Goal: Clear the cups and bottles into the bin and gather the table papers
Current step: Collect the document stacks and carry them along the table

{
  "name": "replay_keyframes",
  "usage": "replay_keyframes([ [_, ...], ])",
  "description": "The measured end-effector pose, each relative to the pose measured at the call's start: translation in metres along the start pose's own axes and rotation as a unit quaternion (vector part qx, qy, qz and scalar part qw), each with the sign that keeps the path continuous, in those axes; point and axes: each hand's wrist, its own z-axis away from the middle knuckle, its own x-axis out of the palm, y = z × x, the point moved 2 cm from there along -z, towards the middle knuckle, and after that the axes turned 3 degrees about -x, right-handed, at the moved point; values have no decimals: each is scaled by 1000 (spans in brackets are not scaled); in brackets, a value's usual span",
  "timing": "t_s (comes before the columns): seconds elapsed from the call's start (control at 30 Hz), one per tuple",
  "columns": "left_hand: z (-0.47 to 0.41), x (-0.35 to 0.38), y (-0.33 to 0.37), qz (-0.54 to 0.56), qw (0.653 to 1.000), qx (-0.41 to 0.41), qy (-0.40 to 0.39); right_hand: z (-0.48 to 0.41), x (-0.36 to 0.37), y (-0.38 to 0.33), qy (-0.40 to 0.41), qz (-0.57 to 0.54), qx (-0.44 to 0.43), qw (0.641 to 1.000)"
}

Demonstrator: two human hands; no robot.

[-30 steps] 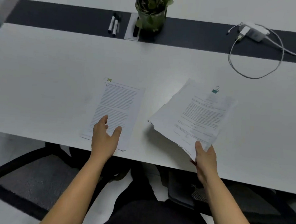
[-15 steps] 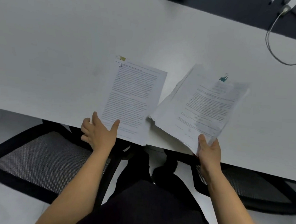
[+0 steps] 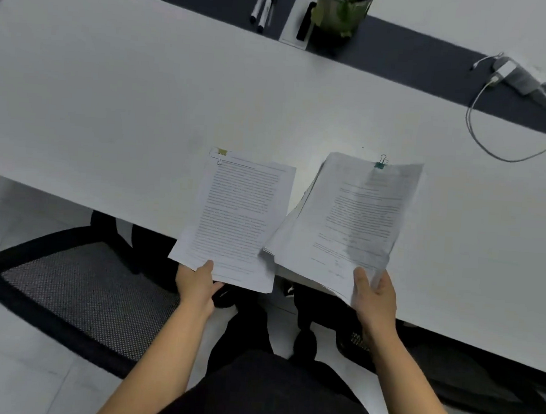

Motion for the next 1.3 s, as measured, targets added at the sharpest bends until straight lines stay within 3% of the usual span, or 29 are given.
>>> replay_keyframes([
  [0.17,66,5,20,-23,987,158,24,24,-36,-22,-38,-21,-74,996],
  [0.33,154,-20,19,47,960,273,34,61,-62,-31,-86,-76,-143,983],
  [0.7,280,-195,5,224,896,341,176,167,-31,-38,-208,-95,-237,944],
  [0.97,268,-342,43,318,836,385,227,279,94,-77,-292,-76,-313,900],
  [1.3,196,-566,134,361,809,374,273,436,328,-94,-339,-35,-332,880],
])
